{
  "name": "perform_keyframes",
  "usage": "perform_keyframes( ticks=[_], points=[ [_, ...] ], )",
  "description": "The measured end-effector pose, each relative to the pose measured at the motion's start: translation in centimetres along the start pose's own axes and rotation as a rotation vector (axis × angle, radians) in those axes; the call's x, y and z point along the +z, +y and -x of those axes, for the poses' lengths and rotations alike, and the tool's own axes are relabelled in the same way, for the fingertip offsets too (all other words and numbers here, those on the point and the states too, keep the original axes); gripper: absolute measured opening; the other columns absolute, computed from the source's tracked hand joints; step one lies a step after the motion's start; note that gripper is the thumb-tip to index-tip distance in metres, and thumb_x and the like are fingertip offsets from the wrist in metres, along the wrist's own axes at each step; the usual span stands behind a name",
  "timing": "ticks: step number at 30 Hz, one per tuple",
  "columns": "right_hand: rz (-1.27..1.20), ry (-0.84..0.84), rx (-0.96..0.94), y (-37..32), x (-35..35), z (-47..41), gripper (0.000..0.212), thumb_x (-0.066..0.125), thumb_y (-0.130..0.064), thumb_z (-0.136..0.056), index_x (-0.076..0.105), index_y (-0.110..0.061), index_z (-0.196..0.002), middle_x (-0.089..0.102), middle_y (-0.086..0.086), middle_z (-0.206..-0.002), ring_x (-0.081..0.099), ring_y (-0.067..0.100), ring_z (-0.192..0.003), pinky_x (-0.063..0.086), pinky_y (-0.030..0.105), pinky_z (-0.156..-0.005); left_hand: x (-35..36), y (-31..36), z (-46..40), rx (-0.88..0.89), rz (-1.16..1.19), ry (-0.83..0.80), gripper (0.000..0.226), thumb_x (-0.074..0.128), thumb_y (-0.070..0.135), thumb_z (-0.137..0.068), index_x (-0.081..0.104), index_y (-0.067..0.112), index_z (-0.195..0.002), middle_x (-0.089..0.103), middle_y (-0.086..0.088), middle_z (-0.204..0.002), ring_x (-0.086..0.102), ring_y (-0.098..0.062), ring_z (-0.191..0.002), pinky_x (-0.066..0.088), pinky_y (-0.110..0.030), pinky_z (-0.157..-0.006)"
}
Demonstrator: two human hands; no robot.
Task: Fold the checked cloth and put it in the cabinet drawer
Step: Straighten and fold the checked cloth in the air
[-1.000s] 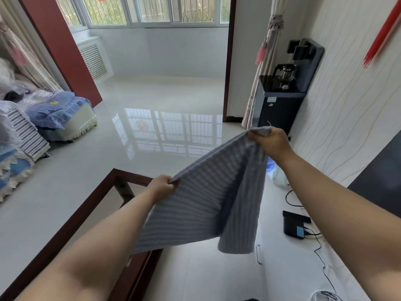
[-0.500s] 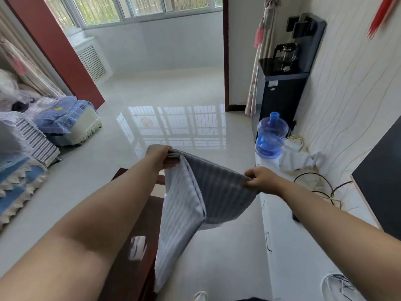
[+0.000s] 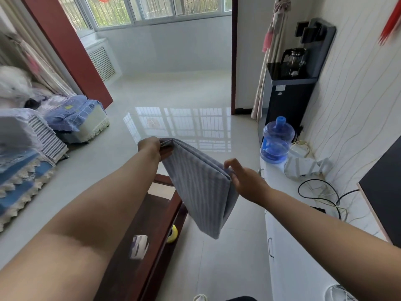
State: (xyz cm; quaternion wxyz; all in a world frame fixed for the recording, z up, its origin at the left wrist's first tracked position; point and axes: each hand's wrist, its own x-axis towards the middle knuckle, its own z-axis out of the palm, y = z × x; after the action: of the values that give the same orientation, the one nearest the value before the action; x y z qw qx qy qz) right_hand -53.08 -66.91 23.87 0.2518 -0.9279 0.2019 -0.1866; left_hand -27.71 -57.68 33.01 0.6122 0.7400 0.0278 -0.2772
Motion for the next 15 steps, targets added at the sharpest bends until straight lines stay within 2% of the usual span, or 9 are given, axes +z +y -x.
perform_keyframes(
  ticks=[2,4,5,7,9,10,11,13,15],
  points=[
    [0.009,-0.056,0.024,-0.4,-0.9,-0.7,0.017,0.041,-0.011,-0.097,0.049,-0.02,-0.108,0.062,0.006,-0.095,0.058,0.027,-0.076,0.049,0.037,-0.069,0.2,0.4,0.2,-0.003,0.03,0.009,0.028,0.032,0.0,-0.094,0.059,-0.003,-0.093,0.067,-0.02,-0.077,0.066,-0.031,-0.059,0.059,-0.041,-0.055],
    [-0.033,-0.141,0.094,-1.1,-1.9,-1.5,0.026,0.037,-0.016,-0.097,0.062,-0.011,-0.104,0.064,0.01,-0.102,0.058,0.026,-0.087,0.05,0.04,-0.08,0.4,0.7,0.3,-0.01,0.054,0.018,0.027,0.033,0.001,-0.095,0.059,-0.002,-0.085,0.068,-0.019,-0.072,0.066,-0.03,-0.058,0.059,-0.041,-0.055],
    [-0.082,-0.185,0.149,-1.6,-2.4,-2.0,0.034,0.035,-0.026,-0.097,0.064,-0.009,-0.1,0.064,0.01,-0.101,0.058,0.026,-0.089,0.049,0.04,-0.081,0.5,0.8,0.4,-0.011,0.062,0.022,0.029,0.033,0.0,-0.095,0.058,-0.001,-0.081,0.067,-0.018,-0.063,0.066,-0.03,-0.057,0.059,-0.041,-0.055],
    [-0.105,-0.267,0.263,-2.6,-3.2,-2.8,0.063,0.028,-0.058,-0.094,0.065,-0.006,-0.096,0.065,0.009,-0.095,0.06,0.027,-0.086,0.05,0.041,-0.079,0.9,1.0,0.7,-0.012,0.09,0.022,0.032,0.033,0.0,-0.094,0.058,0.0,-0.075,0.064,-0.015,-0.049,0.064,-0.029,-0.053,0.059,-0.04,-0.056],
    [0.057,-0.321,0.32,-3.4,-3.3,-3.5,0.09,0.021,-0.087,-0.073,0.064,-0.011,-0.094,0.065,0.004,-0.089,0.062,0.022,-0.079,0.053,0.04,-0.074,1.3,1.0,1.0,-0.029,0.12,0.013,0.033,0.033,0.0,-0.095,0.059,0.0,-0.075,0.064,-0.015,-0.049,0.063,-0.027,-0.048,0.059,-0.041,-0.057],
    [0.163,-0.322,0.345,-3.5,-3.0,-3.8,0.092,0.022,-0.091,-0.067,0.062,-0.013,-0.094,0.064,0.003,-0.089,0.062,0.02,-0.078,0.054,0.038,-0.072,1.6,0.9,1.2,-0.035,0.126,0.008,0.031,0.034,0.001,-0.095,0.06,-0.001,-0.079,0.065,-0.016,-0.053,0.063,-0.027,-0.047,0.059,-0.043,-0.059],
    [0.246,-0.312,0.376,-3.5,-2.6,-4.0,0.083,0.028,-0.086,-0.073,0.061,-0.014,-0.097,0.064,0.002,-0.093,0.062,0.021,-0.08,0.054,0.037,-0.072,1.8,0.7,1.3,-0.034,0.121,-0.002,0.028,0.033,0.002,-0.096,0.059,-0.002,-0.085,0.066,-0.018,-0.06,0.064,-0.028,-0.05,0.059,-0.044,-0.061],
    [0.393,-0.28,0.382,-3.3,-2.1,-4.3,0.045,0.038,-0.049,-0.093,0.06,-0.012,-0.105,0.062,0.007,-0.104,0.061,0.025,-0.086,0.05,0.035,-0.073,1.7,0.2,1.5,-0.031,0.083,-0.032,0.027,0.031,0.003,-0.097,0.056,-0.005,-0.093,0.067,-0.019,-0.07,0.065,-0.03,-0.057,0.059,-0.046,-0.065],
    [0.494,-0.282,0.332,-2.8,-2.5,-4.6,0.027,0.039,-0.018,-0.095,0.061,-0.009,-0.108,0.061,0.01,-0.109,0.062,0.029,-0.092,0.051,0.036,-0.076,1.4,-0.3,1.2,0.005,-0.037,-0.043,0.027,0.03,0.001,-0.095,0.055,-0.009,-0.098,0.067,-0.021,-0.073,0.066,-0.032,-0.061,0.06,-0.045,-0.067]
  ],
)
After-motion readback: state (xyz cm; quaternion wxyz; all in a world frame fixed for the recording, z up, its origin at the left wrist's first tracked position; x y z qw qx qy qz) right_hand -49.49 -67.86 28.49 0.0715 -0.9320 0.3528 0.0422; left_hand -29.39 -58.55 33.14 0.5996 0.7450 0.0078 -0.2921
